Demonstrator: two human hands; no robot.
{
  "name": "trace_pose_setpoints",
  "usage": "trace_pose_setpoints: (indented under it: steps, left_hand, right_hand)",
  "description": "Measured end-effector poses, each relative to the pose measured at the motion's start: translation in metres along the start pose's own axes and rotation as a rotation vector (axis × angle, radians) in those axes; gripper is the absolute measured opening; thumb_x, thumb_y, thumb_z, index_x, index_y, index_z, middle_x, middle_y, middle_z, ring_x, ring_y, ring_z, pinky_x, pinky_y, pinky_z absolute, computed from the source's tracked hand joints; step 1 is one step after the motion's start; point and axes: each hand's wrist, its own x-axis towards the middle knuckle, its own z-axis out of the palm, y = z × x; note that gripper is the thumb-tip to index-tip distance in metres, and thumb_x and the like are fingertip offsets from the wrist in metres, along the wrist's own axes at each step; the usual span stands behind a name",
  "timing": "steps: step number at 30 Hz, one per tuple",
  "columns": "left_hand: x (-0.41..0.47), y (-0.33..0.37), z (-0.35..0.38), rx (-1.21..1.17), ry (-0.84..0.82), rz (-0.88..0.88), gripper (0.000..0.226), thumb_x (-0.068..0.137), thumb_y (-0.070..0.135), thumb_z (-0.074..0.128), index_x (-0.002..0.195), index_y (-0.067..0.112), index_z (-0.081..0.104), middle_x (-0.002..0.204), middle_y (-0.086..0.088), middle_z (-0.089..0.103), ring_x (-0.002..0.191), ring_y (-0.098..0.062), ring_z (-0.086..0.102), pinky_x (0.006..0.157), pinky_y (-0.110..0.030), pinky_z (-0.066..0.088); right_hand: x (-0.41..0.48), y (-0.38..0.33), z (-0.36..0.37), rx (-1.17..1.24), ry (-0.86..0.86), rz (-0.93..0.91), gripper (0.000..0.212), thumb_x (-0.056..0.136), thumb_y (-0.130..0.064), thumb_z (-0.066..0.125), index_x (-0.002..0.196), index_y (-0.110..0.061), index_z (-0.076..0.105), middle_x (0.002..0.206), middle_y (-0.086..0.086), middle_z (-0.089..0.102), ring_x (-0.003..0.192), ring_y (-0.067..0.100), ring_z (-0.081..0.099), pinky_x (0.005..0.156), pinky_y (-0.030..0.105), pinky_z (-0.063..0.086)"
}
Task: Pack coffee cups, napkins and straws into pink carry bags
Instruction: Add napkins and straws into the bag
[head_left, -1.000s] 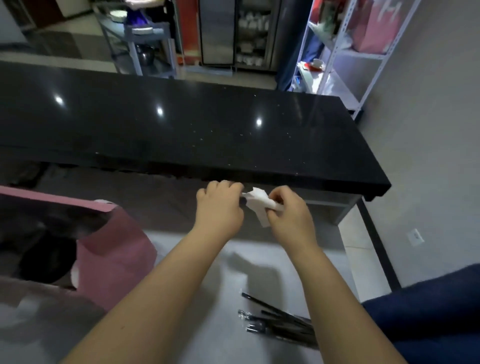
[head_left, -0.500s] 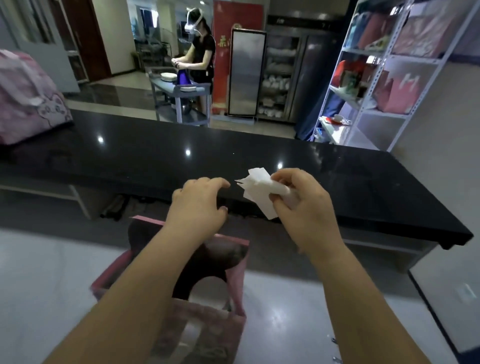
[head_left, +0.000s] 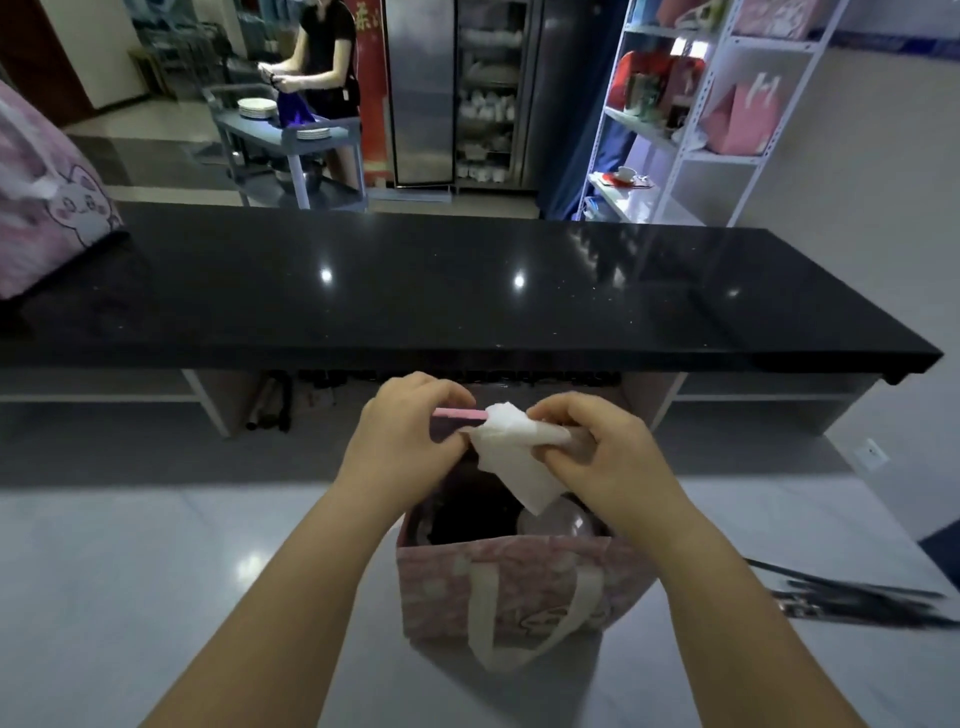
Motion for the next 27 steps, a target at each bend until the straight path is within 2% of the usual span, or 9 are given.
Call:
trace_pose_setpoints:
  steps: [6, 10, 13, 15, 19, 21, 23, 25, 27]
  left_hand:
    - [-0.005, -0.014, -0.001, -0.007, 0.026, 0.006, 0.024, 0.081, 0.016, 0.069, 0.101, 0.029, 0.069, 0.103, 0.015, 0.064, 0.106, -0.014, 0.053, 0.091, -0.040, 0.046]
    - [-0.004, -0.018, -0.001, -0.024, 0.018, 0.020, 0.030, 0.080, 0.014, 0.069, 0.106, 0.029, 0.068, 0.106, 0.015, 0.064, 0.109, -0.014, 0.053, 0.094, -0.040, 0.046]
    - [-0.010, -0.024, 0.001, -0.143, 0.086, 0.020, 0.036, 0.079, 0.008, 0.072, 0.109, 0.028, 0.068, 0.110, 0.017, 0.062, 0.113, -0.011, 0.054, 0.100, -0.036, 0.044]
    - [-0.022, -0.030, 0.004, -0.247, 0.155, 0.002, 0.043, 0.080, 0.008, 0.075, 0.114, 0.032, 0.064, 0.115, 0.022, 0.058, 0.116, -0.001, 0.052, 0.102, -0.028, 0.042]
    - [-0.056, -0.042, 0.013, -0.597, 0.179, -0.281, 0.037, 0.079, 0.041, 0.075, 0.112, 0.047, 0.061, 0.115, 0.022, 0.063, 0.109, 0.002, 0.058, 0.090, -0.025, 0.048]
    - [-0.075, -0.052, 0.018, -0.792, 0.130, -0.387, 0.047, 0.070, 0.062, 0.074, 0.113, 0.044, 0.062, 0.116, 0.014, 0.066, 0.109, -0.009, 0.063, 0.088, -0.032, 0.052]
    - [-0.092, -0.062, 0.023, -0.943, -0.036, -0.368, 0.065, 0.063, 0.068, 0.075, 0.120, 0.038, 0.061, 0.123, 0.003, 0.065, 0.113, -0.018, 0.063, 0.089, -0.038, 0.052]
    - [-0.103, -0.063, 0.026, -0.979, -0.261, -0.322, 0.071, 0.063, 0.056, 0.081, 0.127, 0.036, 0.057, 0.128, 0.000, 0.063, 0.116, -0.020, 0.061, 0.088, -0.039, 0.055]
    - [-0.107, -0.056, 0.033, -0.935, -0.287, -0.326, 0.066, 0.067, 0.038, 0.085, 0.128, 0.035, 0.059, 0.126, 0.002, 0.065, 0.113, -0.019, 0.063, 0.084, -0.034, 0.057]
  right_hand:
    - [0.002, 0.011, 0.008, -0.398, -0.166, -0.116, 0.034, 0.084, -0.004, 0.064, 0.112, -0.022, 0.067, 0.109, -0.011, 0.063, 0.103, 0.013, 0.055, 0.086, 0.028, 0.045]
    - [0.006, 0.013, 0.012, -0.502, -0.169, -0.191, 0.044, 0.085, -0.005, 0.065, 0.126, -0.019, 0.061, 0.124, -0.005, 0.059, 0.115, 0.015, 0.050, 0.098, 0.027, 0.040]
    - [-0.006, 0.016, -0.002, -0.314, -0.122, -0.135, 0.042, 0.085, -0.007, 0.070, 0.121, -0.027, 0.064, 0.119, -0.016, 0.059, 0.111, 0.002, 0.053, 0.094, 0.020, 0.044]
    - [-0.023, 0.023, -0.018, -0.082, 0.051, -0.109, 0.039, 0.081, -0.003, 0.074, 0.109, -0.029, 0.069, 0.108, -0.017, 0.066, 0.101, 0.003, 0.061, 0.089, 0.017, 0.048]
    - [-0.058, 0.047, -0.047, 0.412, 0.334, 0.157, 0.023, 0.076, -0.019, 0.073, 0.096, -0.029, 0.074, 0.096, -0.002, 0.074, 0.091, 0.015, 0.070, 0.081, 0.024, 0.057]
    - [-0.073, 0.070, -0.058, 0.468, 0.270, 0.313, 0.025, 0.076, -0.017, 0.069, 0.099, -0.023, 0.073, 0.098, 0.002, 0.074, 0.094, 0.020, 0.070, 0.084, 0.030, 0.058]
    - [-0.087, 0.088, -0.060, 0.516, 0.067, 0.392, 0.038, 0.076, -0.007, 0.072, 0.112, -0.019, 0.067, 0.110, 0.005, 0.072, 0.103, 0.019, 0.068, 0.085, 0.030, 0.057]
    - [-0.099, 0.096, -0.050, 0.642, -0.133, 0.415, 0.063, 0.065, 0.000, 0.082, 0.123, -0.017, 0.062, 0.119, 0.007, 0.069, 0.108, 0.020, 0.066, 0.082, 0.027, 0.056]
    - [-0.103, 0.096, -0.029, 0.686, -0.160, 0.400, 0.062, 0.066, -0.001, 0.084, 0.121, -0.022, 0.066, 0.115, 0.006, 0.071, 0.104, 0.020, 0.068, 0.080, 0.027, 0.056]
